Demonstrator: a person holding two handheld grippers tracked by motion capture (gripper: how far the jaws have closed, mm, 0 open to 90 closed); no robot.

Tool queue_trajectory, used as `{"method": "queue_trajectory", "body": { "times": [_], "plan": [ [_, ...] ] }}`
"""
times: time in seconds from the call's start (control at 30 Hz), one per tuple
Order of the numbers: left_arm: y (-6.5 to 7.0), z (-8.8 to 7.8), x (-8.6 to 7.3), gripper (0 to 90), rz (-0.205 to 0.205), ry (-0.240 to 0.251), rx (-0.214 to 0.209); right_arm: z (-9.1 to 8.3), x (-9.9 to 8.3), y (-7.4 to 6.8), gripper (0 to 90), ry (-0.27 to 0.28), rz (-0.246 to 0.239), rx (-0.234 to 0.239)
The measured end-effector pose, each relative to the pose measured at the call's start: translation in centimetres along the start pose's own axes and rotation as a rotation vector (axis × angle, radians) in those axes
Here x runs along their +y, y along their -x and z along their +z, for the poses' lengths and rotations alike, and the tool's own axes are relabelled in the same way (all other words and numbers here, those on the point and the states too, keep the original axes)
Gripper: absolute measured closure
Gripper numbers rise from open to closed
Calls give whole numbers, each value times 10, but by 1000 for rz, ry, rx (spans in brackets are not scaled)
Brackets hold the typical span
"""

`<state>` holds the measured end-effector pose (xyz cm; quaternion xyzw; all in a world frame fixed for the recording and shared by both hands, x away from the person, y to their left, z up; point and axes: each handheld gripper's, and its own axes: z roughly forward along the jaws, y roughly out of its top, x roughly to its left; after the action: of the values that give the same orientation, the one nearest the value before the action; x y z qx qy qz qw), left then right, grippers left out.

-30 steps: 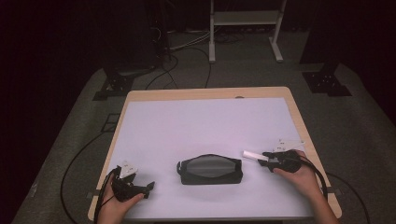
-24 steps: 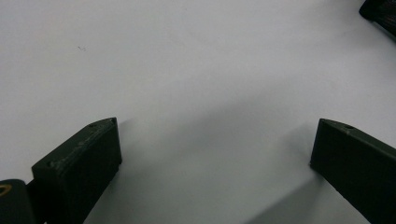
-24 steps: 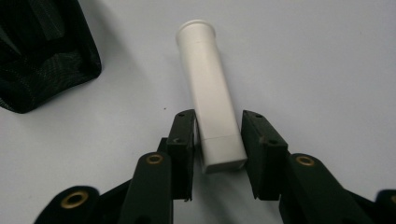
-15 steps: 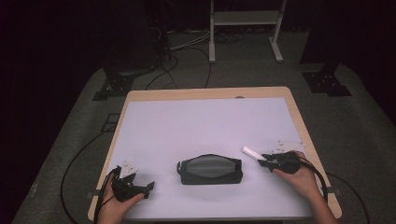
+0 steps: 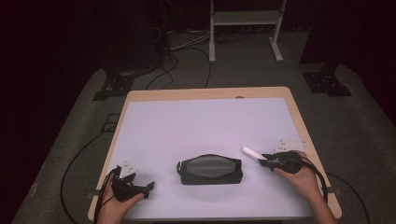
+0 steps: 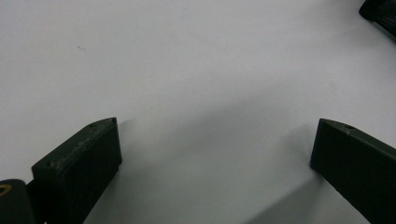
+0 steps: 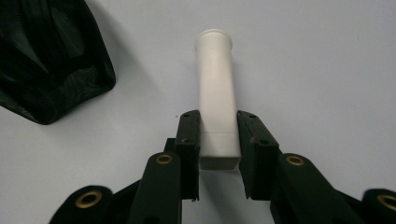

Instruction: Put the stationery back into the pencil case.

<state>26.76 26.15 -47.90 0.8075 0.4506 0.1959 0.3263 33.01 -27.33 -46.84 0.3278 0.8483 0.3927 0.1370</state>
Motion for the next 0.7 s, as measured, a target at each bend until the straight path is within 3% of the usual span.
{"method": "queue_trajectory", "body": {
  "times": [0.4,0.7],
  "plan": [
    [0,0,0,8,-1,0,0,-16,3,0,704,41,18,5],
    [0,0,0,8,-1,0,0,-36,7,0,705,114,50,36]
  ]
}}
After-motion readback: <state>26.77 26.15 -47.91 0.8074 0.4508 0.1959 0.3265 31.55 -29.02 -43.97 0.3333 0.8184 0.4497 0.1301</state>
